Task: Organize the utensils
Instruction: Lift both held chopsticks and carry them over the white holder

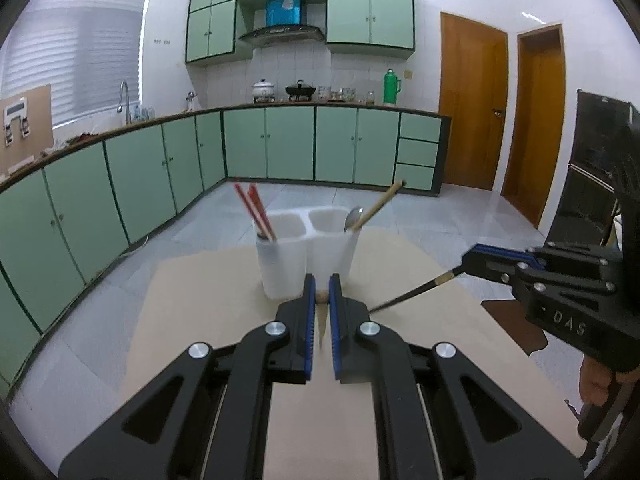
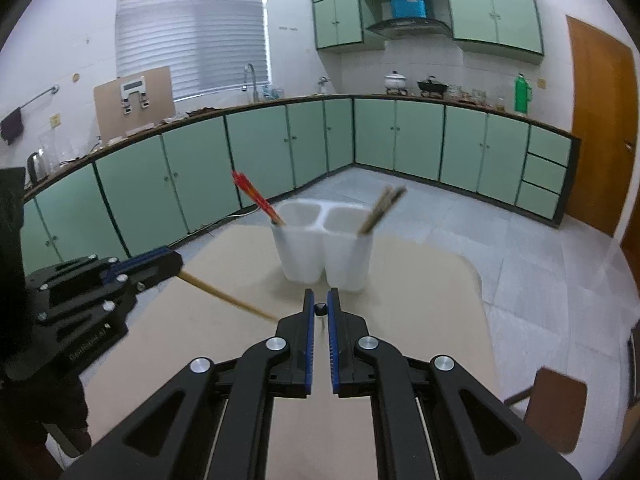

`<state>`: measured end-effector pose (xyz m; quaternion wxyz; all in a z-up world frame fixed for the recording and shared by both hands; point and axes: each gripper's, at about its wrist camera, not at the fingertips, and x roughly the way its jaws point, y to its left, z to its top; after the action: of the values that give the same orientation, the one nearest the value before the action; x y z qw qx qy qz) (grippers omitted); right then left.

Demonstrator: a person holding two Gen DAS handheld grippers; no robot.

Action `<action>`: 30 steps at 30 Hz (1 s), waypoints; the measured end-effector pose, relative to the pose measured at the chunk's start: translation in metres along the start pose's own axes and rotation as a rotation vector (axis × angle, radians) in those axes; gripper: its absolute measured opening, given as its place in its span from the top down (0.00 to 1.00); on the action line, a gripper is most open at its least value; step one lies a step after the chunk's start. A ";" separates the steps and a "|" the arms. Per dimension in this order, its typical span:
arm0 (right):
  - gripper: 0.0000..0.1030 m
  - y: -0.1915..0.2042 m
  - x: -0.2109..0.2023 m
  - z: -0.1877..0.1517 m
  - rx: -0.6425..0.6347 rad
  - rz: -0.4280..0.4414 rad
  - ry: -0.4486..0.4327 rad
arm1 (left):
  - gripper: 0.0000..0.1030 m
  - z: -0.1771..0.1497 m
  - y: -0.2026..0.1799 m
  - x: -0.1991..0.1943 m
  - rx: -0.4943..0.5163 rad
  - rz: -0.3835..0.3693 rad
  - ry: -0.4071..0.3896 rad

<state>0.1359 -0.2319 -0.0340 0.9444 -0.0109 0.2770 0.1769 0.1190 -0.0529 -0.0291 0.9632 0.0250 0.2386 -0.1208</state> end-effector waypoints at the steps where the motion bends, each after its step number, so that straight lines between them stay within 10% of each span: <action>1: 0.94 0.000 0.001 0.007 -0.005 0.010 0.002 | 0.94 0.003 0.003 0.001 0.002 -0.007 -0.003; 17: 0.94 0.002 -0.009 0.088 -0.100 0.049 -0.035 | 0.95 0.066 0.006 -0.004 0.035 -0.073 -0.100; 30: 0.94 -0.017 -0.004 0.192 -0.033 0.016 -0.271 | 0.95 0.158 0.018 0.025 0.032 -0.024 -0.247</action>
<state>0.2384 -0.2258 0.1289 0.9713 -0.0001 0.1443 0.1889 0.2165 -0.0582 0.0984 0.9833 0.0225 0.1165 -0.1382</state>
